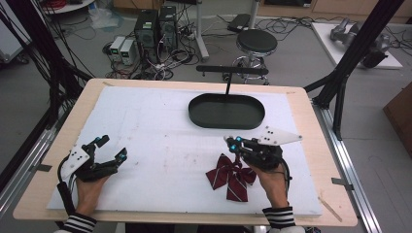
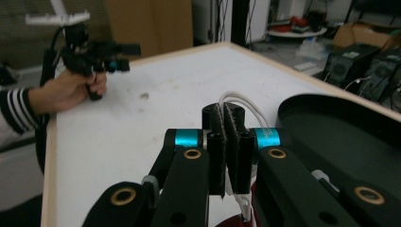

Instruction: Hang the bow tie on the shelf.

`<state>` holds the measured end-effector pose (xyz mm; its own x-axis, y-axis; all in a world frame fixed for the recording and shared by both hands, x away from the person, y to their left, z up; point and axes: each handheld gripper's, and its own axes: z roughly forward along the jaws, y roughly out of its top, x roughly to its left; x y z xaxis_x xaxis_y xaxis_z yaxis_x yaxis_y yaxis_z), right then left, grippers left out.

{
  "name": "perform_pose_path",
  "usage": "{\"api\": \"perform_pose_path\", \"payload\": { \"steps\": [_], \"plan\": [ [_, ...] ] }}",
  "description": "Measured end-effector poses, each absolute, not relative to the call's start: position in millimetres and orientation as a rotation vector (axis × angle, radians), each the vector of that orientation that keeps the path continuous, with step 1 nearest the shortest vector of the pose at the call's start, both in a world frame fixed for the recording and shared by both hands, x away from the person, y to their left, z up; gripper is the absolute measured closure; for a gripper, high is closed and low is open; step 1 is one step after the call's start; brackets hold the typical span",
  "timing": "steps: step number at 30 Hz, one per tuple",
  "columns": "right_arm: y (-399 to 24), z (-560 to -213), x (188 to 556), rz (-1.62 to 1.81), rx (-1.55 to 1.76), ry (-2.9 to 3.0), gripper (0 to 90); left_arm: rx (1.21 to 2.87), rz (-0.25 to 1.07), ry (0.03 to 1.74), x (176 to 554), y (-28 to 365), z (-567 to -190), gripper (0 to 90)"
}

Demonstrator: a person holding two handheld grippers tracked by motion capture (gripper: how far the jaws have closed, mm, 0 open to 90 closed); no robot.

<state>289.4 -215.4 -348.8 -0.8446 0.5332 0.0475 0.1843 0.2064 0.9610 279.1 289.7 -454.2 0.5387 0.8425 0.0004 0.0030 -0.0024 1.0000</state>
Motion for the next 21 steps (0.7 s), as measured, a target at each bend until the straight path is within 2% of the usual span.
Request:
{"api": "perform_pose_path", "payload": {
  "steps": [13, 21],
  "plan": [
    [-229, -314, 315, 1.701, 0.71, 2.051, 87.8, 1.43, 0.781, 0.783, 279, 289, -454, 16.9],
    [-235, -305, 335, 1.684, 0.754, 2.016, 87.8, 1.429, 0.785, 0.781, 279, 289, -454, 16.9]
  ]
}}
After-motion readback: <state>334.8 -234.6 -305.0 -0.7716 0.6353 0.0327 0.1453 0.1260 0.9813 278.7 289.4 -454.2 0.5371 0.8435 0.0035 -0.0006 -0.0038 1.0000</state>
